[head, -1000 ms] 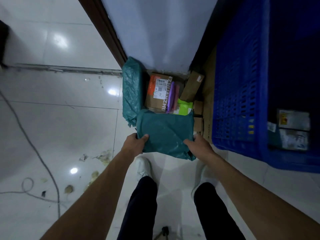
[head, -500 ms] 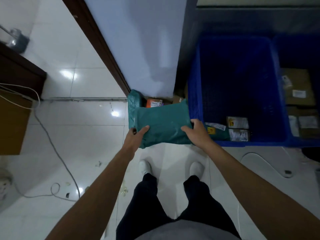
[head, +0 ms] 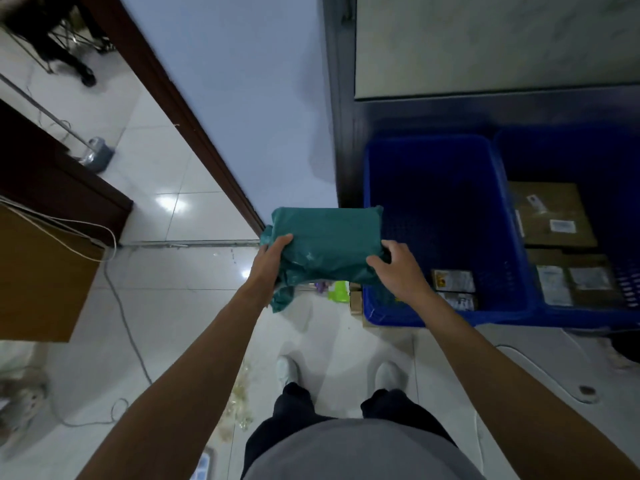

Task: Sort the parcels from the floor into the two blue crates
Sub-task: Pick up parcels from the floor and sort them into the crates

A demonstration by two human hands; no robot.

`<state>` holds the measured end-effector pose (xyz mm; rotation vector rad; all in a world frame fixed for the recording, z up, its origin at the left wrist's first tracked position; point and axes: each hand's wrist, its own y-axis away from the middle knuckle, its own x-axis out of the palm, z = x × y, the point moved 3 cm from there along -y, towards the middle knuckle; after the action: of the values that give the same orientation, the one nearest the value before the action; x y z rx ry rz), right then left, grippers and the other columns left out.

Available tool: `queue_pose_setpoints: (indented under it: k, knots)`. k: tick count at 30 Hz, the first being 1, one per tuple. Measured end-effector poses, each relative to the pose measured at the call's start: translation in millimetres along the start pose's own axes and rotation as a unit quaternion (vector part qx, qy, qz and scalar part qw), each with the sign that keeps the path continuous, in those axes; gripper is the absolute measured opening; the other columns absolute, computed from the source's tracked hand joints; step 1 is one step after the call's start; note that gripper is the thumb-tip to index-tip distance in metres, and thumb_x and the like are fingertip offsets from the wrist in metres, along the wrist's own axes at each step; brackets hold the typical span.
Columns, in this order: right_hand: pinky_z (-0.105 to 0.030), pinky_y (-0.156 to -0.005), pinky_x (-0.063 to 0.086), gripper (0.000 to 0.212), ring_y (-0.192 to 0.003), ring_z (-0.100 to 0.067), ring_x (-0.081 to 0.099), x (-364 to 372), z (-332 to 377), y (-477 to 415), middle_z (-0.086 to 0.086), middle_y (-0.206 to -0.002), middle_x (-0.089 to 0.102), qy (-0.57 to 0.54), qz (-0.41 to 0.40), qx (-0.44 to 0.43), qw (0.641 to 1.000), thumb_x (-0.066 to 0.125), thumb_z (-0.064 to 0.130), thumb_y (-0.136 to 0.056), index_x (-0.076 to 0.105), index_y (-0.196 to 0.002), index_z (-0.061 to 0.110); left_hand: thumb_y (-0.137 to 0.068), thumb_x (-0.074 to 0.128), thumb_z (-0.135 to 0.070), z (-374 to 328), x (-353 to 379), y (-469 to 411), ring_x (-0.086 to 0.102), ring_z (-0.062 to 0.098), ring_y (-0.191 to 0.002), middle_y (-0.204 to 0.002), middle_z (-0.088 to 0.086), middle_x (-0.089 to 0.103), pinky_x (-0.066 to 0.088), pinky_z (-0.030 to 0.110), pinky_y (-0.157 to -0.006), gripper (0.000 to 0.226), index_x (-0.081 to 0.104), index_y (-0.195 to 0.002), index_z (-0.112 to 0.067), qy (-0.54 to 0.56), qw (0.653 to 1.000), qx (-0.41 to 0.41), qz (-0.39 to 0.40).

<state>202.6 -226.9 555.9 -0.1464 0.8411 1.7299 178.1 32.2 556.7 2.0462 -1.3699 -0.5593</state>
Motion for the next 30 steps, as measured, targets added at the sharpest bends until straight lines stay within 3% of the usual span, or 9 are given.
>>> queue_pose_setpoints:
  k: [4,7,11,15,18,21,23,27,30]
  knots:
    - [-0.034,-0.094,0.042,0.059,-0.108,-0.018,0.048,-34.3,-20.8,2.4,-0.007,-0.140,0.036,-0.035,-0.018,-0.003,0.999,0.058,0.039,-0.098,0.040,-0.149,0.016,-0.063,0.082,-0.058,7.2,37.8,-1.1,0.074,0.030,-0.099,-0.115,0.008,0.074,0.059,0.050,-0.087,0.079,0.057,-0.128,-0.022,0.012,1.000,-0.004,0.008]
    - [-0.031,-0.090,0.039,0.058,-0.107,-0.018,0.047,-62.3,-38.8,5.1,-0.008,-0.142,0.035,-0.072,-0.023,0.009,0.997,0.057,0.040,-0.099,0.039,-0.150,0.018,-0.067,0.081,-0.055,14.4,65.7,-1.0,0.073,0.029,-0.102,-0.115,0.007,0.074,0.057,0.051,-0.092,0.073,0.057,-0.127,-0.022,0.002,1.000,-0.007,0.025]
    - [-0.035,-0.093,0.038,0.060,-0.124,-0.025,0.047,-89.0,-59.7,6.3,-0.006,-0.153,0.032,-0.107,0.005,0.057,0.993,0.054,0.047,-0.100,0.037,-0.152,0.023,-0.082,0.076,-0.044,22.7,90.7,-0.6,0.073,0.028,-0.100,-0.114,0.009,0.075,0.060,0.044,-0.086,0.054,0.057,-0.125,-0.018,-0.003,0.998,-0.014,0.058]
    - [-0.034,-0.088,0.044,0.067,-0.109,-0.016,0.051,-99.8,-74.9,3.4,0.000,-0.141,0.048,-0.184,-0.002,0.110,0.977,0.056,0.052,-0.098,0.034,-0.152,0.018,-0.090,0.068,-0.039,20.6,112.1,-1.9,0.076,0.020,-0.088,-0.103,0.004,0.078,0.059,0.034,-0.073,0.031,0.064,-0.115,-0.019,-0.021,0.996,-0.026,0.081]
    - [-0.025,-0.073,0.043,0.065,-0.102,-0.014,0.051,-101.7,-75.0,-2.5,0.005,-0.132,0.049,-0.219,0.003,0.138,0.966,0.053,0.055,-0.099,0.034,-0.151,0.020,-0.085,0.073,-0.043,13.5,122.9,-7.7,0.075,0.023,-0.096,-0.109,0.005,0.077,0.061,0.034,-0.072,0.048,0.061,-0.124,-0.019,-0.032,0.995,-0.031,0.090]
    - [-0.034,-0.084,0.045,0.070,-0.107,-0.018,0.051,-110.3,-70.7,-10.2,0.001,-0.142,0.048,-0.223,-0.028,0.144,0.964,0.054,0.055,-0.098,0.028,-0.155,0.023,-0.081,0.074,-0.051,1.3,134.7,-23.1,0.073,0.024,-0.103,-0.117,0.003,0.074,0.061,0.039,-0.081,0.061,0.058,-0.133,-0.023,-0.051,0.993,-0.007,0.107]
    - [-0.041,-0.092,0.049,0.072,-0.112,-0.021,0.055,-115.8,-64.2,-13.0,-0.002,-0.141,0.050,-0.230,-0.052,0.148,0.960,0.057,0.054,-0.097,0.028,-0.154,0.021,-0.086,0.070,-0.049,-7.9,142.9,-27.7,0.071,0.021,-0.106,-0.119,0.000,0.072,0.059,0.041,-0.088,0.053,0.058,-0.134,-0.028,-0.054,0.992,0.012,0.114]
    - [-0.031,-0.076,0.051,0.065,-0.101,-0.016,0.059,-128.4,-49.4,-23.3,0.001,-0.126,0.053,-0.220,-0.095,0.130,0.962,0.060,0.046,-0.098,0.031,-0.149,0.020,-0.087,0.069,-0.053,-16.7,162.9,-34.0,0.072,0.016,-0.101,-0.121,-0.002,0.072,0.060,0.036,-0.084,0.049,0.061,-0.129,-0.029,-0.115,0.981,0.029,0.156]
    - [-0.034,-0.078,0.053,0.064,-0.098,-0.014,0.060,-142.4,-41.9,-32.6,0.004,-0.118,0.056,-0.220,-0.123,0.123,0.960,0.060,0.043,-0.097,0.031,-0.149,0.020,-0.087,0.069,-0.054,-24.7,176.6,-34.0,0.070,0.015,-0.102,-0.121,0.000,0.071,0.059,0.033,-0.082,0.056,0.059,-0.133,-0.024,-0.155,0.967,0.041,0.198]
